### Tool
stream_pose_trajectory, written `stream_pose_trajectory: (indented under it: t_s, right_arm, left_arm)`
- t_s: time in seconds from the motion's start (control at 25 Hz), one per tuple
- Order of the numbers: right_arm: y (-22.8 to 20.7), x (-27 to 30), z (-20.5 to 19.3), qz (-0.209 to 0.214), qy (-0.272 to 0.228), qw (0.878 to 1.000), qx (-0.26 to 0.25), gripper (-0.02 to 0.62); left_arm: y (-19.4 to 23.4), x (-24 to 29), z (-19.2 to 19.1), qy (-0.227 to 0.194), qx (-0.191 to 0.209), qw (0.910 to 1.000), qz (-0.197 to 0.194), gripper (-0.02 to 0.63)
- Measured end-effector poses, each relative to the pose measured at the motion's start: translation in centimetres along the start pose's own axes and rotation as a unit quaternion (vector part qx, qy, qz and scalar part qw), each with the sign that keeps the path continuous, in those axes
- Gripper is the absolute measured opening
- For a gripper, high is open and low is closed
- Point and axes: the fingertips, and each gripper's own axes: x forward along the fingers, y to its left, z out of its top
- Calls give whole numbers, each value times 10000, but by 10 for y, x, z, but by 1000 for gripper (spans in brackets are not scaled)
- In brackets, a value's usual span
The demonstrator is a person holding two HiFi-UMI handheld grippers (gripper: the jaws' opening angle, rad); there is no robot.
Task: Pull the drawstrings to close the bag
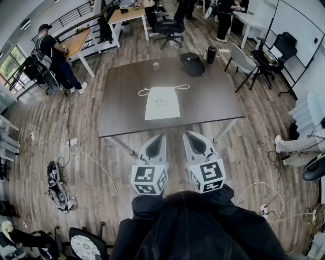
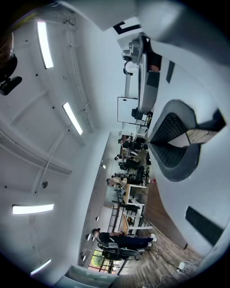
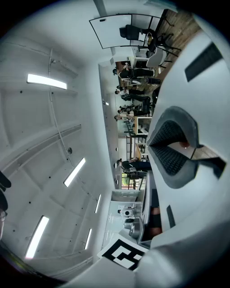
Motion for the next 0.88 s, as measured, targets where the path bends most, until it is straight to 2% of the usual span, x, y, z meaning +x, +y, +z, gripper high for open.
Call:
stream_pose_trajectory:
  t_s: [0.44,0.88]
  right_arm:
    - [13,9,-6,175,-11,9998,115,21]
    - [48,31,-37,219,467,9986,68,21]
  left_arm:
    - [13,-5,-8,121,-40,9999,43,32]
    - [51,-22,-36,382,-243,9989,66,32]
